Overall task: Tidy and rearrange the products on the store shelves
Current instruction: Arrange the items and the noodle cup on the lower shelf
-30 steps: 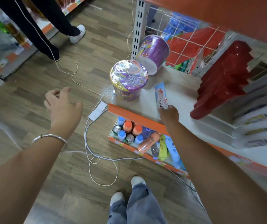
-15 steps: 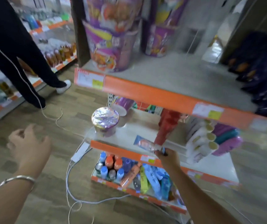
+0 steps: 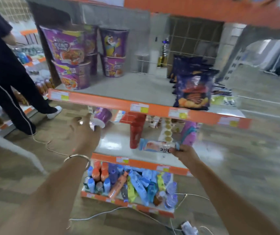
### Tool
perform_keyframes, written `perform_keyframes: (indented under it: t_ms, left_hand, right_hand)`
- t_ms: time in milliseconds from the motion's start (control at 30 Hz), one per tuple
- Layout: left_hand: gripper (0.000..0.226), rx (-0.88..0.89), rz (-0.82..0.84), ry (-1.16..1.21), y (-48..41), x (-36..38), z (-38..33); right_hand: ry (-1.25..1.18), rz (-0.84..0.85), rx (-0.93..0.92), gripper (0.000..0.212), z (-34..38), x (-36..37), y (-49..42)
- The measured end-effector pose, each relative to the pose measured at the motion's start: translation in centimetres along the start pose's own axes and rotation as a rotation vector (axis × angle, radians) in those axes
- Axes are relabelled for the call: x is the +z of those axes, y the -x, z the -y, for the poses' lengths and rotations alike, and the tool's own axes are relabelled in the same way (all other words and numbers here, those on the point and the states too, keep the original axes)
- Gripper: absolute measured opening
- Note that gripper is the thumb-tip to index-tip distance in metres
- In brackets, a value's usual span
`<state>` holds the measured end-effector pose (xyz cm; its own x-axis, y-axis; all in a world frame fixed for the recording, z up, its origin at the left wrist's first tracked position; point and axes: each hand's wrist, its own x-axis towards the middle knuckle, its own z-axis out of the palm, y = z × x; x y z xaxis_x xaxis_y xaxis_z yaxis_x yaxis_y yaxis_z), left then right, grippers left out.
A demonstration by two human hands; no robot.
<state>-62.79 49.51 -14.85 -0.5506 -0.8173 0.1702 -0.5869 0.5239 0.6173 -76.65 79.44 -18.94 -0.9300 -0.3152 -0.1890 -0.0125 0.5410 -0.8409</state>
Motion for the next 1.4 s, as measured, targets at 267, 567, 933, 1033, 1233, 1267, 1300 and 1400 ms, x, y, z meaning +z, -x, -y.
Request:
perform_keyframes:
  t_ms: [267, 567, 933, 1033, 1233, 1267, 1300, 1400]
  left_hand:
    - [0.049, 0.597, 0.017, -0.074, 8.5, 3.6, -14.3]
    - [0.041, 0.72, 0.045, 0.001, 10.4, 4.9, -23.1]
    - [0.038, 0.622, -0.003, 0.005, 2.3, 8.5, -24.6]
    - [0.039, 0.632, 0.043, 0.027, 1.3, 9.6, -24.5]
    - [0.032, 0.664, 0.082, 0.17, 0.4, 11.6, -23.9]
    - [0.031, 0.673, 0.081, 0.178, 0.3, 11.9, -23.8]
    - [0.03, 0.687, 0.074, 0.178, 0.2, 12.2, -23.7]
    - [0.034, 0.731, 0.051, 0.173, -0.1, 12.9, -23.5]
  right_hand:
    - [-0.196, -0.158, 0.0, 0.012, -3.0, -14.3, 4.7]
    - [-0.313, -0.37, -0.113, 0.013, -1.7, -23.2, 4.8]
    - [-0.213, -0.496, -0.079, 0.016, 0.8, -25.3, -6.0]
    - [-0.124, -0.427, -0.025, 0.016, 1.4, -25.4, -8.6]
    - [0.042, -0.381, 0.022, 0.011, 0.6, -25.7, -12.8]
    - [0.08, -0.402, 0.022, 0.01, 0.3, -25.6, -13.6]
    - [0.117, -0.423, 0.023, 0.013, 0.0, -25.4, -14.4]
    - [0.255, -0.503, 0.045, 0.022, -0.8, -24.9, -16.5]
